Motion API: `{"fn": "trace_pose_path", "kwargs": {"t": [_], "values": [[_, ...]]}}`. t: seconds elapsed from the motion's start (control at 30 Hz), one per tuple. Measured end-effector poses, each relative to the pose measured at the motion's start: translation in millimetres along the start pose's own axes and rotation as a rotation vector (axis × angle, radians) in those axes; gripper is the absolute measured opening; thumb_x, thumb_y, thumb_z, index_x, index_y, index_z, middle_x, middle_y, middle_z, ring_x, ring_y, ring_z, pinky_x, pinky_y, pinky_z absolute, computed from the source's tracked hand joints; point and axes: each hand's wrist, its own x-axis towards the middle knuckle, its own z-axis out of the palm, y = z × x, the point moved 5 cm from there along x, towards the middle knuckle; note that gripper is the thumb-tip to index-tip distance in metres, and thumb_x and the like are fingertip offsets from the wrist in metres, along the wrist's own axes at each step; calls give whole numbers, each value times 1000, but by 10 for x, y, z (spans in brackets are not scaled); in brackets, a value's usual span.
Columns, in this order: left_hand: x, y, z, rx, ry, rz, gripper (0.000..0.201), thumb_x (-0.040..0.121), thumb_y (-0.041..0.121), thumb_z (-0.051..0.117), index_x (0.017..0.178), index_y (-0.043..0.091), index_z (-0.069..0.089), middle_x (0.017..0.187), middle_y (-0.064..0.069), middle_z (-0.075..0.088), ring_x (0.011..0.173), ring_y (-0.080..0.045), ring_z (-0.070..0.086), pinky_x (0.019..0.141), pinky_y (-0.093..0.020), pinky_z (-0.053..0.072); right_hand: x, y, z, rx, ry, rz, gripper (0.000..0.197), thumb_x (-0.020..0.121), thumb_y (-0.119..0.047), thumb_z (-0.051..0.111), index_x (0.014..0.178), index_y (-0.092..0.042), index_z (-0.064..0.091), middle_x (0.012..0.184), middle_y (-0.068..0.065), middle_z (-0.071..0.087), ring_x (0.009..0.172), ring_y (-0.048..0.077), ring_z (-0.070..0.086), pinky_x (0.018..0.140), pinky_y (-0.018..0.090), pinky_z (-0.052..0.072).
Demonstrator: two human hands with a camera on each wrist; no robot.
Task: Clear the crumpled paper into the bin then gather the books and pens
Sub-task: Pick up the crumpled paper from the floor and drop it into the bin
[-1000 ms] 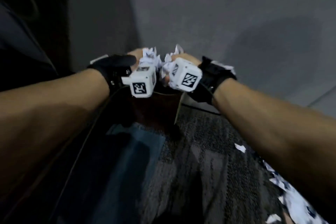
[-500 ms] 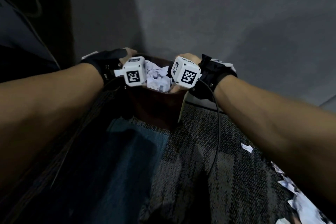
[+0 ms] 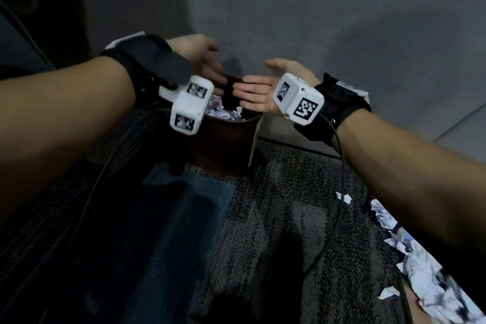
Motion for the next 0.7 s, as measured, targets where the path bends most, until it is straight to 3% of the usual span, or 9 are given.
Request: {"fn": "trace_pose_path", "kwargs": {"t": [0.1, 0.2, 0.27, 0.33, 0.4, 0.5, 0.57, 0.63, 0.7], "values": [[-211, 70, 585, 220, -174, 98, 26, 99, 30, 36, 95, 14, 56, 97, -7, 64, 84, -24, 64, 75, -30, 46, -312, 76, -348, 49, -5, -85, 42, 97, -35, 39, 119, -3, 55, 120, 18, 65, 106, 30, 66, 93, 44, 50], [-394, 139, 1151, 434, -199, 360, 21, 98, 18, 47, 90, 7, 63, 91, -11, 67, 72, -24, 62, 70, -30, 45, -894, 286, -990, -2, 190, -116, 34, 97, -35, 37, 106, -12, 60, 104, 10, 72, 88, 24, 72, 84, 36, 53], [-611, 128, 1664, 505, -309, 492, 22, 98, 19, 49, 104, 4, 64, 94, -7, 69, 78, -23, 64, 74, -32, 48, -1398, 522, -1483, -44, 329, -86, 32, 97, -35, 35, 102, -15, 60, 97, 6, 74, 83, 21, 72, 80, 34, 51], [-815, 17, 2289, 546, -511, 525, 22, 99, 18, 46, 109, 6, 61, 96, -6, 69, 78, -22, 65, 70, -30, 49, -1988, 795, -1908, -53, 462, -54, 29, 98, -32, 36, 101, -16, 60, 95, 4, 75, 80, 19, 72, 76, 32, 54], [-1109, -134, 2954, 625, -696, 553, 18, 99, 14, 44, 103, 9, 60, 99, -9, 68, 72, -21, 63, 65, -26, 48, -2647, 1073, -2234, -52, 593, -50, 26, 99, -29, 38, 103, -16, 60, 94, 4, 75, 78, 19, 72, 71, 30, 57], [-1520, -380, 3930, 848, -856, 660, 17, 97, 15, 45, 91, 15, 62, 105, -9, 71, 74, -24, 66, 72, -27, 50, -3669, 1456, -2572, -128, 826, -27, 23, 98, -27, 42, 104, -16, 62, 94, 6, 74, 77, 20, 72, 69, 27, 56], [-1830, -574, 4504, 1015, -917, 746, 20, 96, 21, 45, 96, 15, 64, 100, -8, 71, 76, -24, 63, 73, -26, 47, -4351, 1763, -2755, -264, 993, 61, 19, 98, -22, 45, 102, -13, 61, 89, 9, 72, 68, 20, 69, 63, 25, 50], [-2166, -827, 4982, 1124, -1049, 743, 23, 98, 27, 43, 98, 16, 63, 97, -10, 68, 72, -22, 54, 68, -28, 44, -4972, 2168, -2972, -459, 1104, 243, 20, 97, -17, 46, 104, -6, 61, 83, 8, 70, 61, 18, 64, 56, 23, 45], [-2429, -1078, 5364, 1210, -1144, 778, 20, 100, 28, 41, 96, 20, 59, 92, -8, 61, 69, -21, 48, 59, -26, 39, -5465, 2608, -3225, -610, 1180, 420, 24, 95, -14, 47, 108, -2, 63, 88, 11, 71, 65, 21, 64, 50, 20, 44]]}}
